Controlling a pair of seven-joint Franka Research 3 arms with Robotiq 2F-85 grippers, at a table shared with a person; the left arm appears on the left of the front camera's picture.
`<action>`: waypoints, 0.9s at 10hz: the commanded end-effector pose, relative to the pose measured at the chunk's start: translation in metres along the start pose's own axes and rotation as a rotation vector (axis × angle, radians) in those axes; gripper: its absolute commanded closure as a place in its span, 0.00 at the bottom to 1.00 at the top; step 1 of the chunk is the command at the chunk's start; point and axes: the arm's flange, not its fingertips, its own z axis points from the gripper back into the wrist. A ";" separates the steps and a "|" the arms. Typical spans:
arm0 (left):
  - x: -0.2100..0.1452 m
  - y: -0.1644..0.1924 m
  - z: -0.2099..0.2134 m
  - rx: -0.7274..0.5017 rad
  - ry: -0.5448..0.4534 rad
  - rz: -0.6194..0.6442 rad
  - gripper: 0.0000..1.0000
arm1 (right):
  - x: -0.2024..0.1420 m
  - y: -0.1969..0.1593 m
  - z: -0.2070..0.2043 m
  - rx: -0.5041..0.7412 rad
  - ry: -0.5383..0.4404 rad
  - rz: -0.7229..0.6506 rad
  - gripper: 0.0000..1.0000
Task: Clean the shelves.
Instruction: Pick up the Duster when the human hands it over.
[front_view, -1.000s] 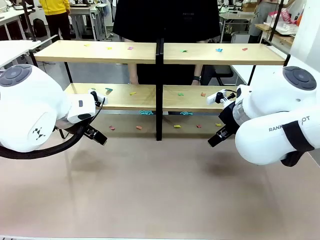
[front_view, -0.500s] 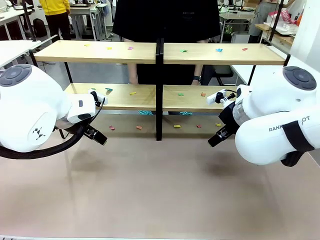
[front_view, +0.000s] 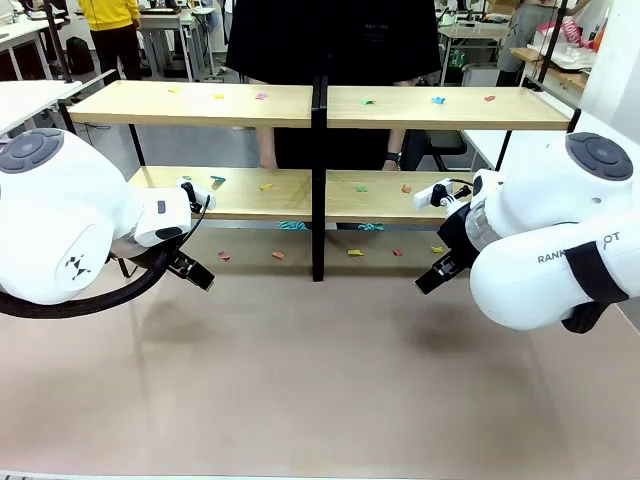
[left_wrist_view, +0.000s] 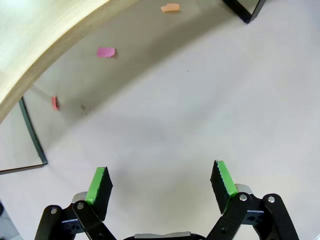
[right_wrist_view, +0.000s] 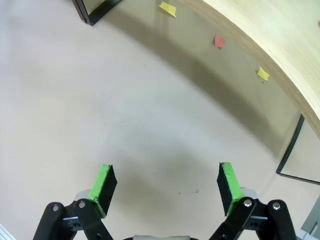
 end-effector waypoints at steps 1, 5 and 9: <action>0.003 -0.003 0.035 -0.212 0.000 -0.076 0.00 | -0.006 -0.005 0.027 0.113 0.110 0.025 0.00; -0.029 0.035 0.161 -0.452 -0.094 0.078 0.00 | -0.061 -0.019 0.166 0.297 -0.006 -0.372 0.00; -0.076 0.109 0.246 -0.169 -0.386 -0.012 0.00 | -0.120 -0.052 0.273 0.126 -0.349 -0.246 0.00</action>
